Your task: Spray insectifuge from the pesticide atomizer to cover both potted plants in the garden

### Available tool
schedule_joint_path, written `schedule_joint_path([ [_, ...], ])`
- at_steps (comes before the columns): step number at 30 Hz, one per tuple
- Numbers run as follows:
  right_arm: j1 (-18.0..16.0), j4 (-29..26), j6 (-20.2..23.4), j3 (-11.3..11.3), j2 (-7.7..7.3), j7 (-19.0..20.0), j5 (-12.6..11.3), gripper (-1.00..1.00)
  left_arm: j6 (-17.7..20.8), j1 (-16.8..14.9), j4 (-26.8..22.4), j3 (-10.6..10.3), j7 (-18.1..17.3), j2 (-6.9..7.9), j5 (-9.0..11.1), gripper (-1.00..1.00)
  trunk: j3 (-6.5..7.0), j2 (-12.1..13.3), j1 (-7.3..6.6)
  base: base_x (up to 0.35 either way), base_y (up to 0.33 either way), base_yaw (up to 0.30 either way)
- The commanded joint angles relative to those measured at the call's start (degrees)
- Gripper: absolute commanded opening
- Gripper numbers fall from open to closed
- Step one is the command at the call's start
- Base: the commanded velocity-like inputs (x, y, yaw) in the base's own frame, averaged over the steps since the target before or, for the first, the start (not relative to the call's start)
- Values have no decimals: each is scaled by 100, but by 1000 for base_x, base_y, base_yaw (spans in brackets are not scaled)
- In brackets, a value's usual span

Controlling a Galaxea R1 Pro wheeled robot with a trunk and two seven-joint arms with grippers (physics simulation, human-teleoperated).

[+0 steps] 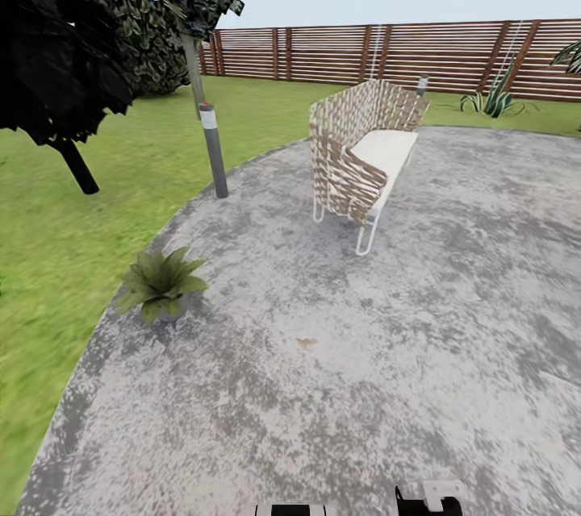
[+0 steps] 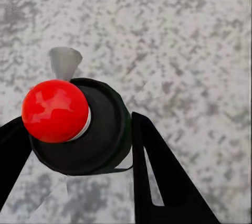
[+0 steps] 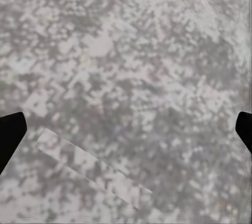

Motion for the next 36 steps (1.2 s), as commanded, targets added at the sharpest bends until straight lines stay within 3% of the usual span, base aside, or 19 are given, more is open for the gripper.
schedule_joint_path([
  [1,-1,2,-8,46,0,-32,-8,100,-14,-4,2,50,-33,2,-24,-100,-4,-1,1,177,-247,222],
  [36,-1,2,-8,46,0,-26,-8,100,-31,-5,-7,37,-51,-37,-31,-100,-4,-1,1,179,-266,276],
])
